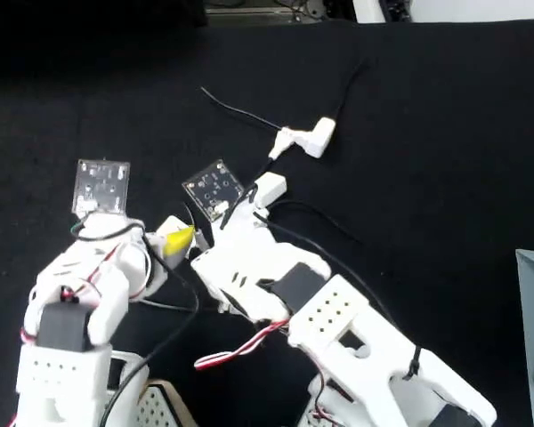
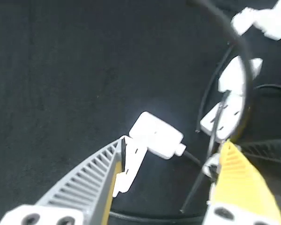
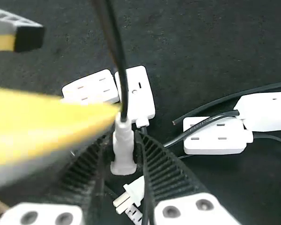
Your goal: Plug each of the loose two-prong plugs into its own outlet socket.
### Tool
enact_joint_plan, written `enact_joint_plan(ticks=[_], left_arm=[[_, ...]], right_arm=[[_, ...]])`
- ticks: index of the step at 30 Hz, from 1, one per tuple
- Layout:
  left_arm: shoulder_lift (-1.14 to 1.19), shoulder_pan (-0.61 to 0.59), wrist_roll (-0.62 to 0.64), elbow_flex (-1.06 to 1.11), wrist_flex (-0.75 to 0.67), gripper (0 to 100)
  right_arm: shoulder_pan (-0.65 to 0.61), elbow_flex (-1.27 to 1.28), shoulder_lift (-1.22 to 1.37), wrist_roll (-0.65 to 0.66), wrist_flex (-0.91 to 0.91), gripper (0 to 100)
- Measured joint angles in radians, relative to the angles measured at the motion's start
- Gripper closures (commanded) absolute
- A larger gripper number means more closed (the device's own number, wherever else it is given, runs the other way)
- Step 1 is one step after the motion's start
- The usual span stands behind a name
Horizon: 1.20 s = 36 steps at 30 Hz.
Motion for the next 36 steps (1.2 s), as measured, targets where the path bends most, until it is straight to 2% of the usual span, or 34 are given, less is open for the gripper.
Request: enact_joint_plan(ticks=[9, 15, 20, 23, 25, 32, 36], left_arm=[[-0.167, 0.046, -0.002, 0.000, 0.069, 68], [-0.169, -0.086, -0.023, 0.034, 0.066, 68], [-0.169, -0.196, -0.078, 0.164, -0.041, 68], [-0.167, -0.201, -0.086, 0.207, -0.078, 68], [-0.175, -0.184, -0.086, 0.206, -0.077, 68], [-0.176, -0.014, -0.037, 0.077, 0.029, 68], [-0.176, 0.011, -0.032, 0.049, 0.069, 68]], right_arm=[[-0.002, 0.012, 0.000, 0.000, -0.005, 98.7], [-0.002, 0.012, 0.000, 0.000, -0.005, 98.7], [-0.023, 0.012, 0.000, 0.000, -0.005, 98.7], [-0.046, 0.012, 0.000, 0.000, -0.005, 98.7], [-0.051, 0.012, 0.000, 0.000, -0.005, 98.7], [-0.071, 0.025, 0.000, 0.000, -0.005, 98.7], [-0.071, 0.025, 0.000, 0.000, -0.005, 98.7]])
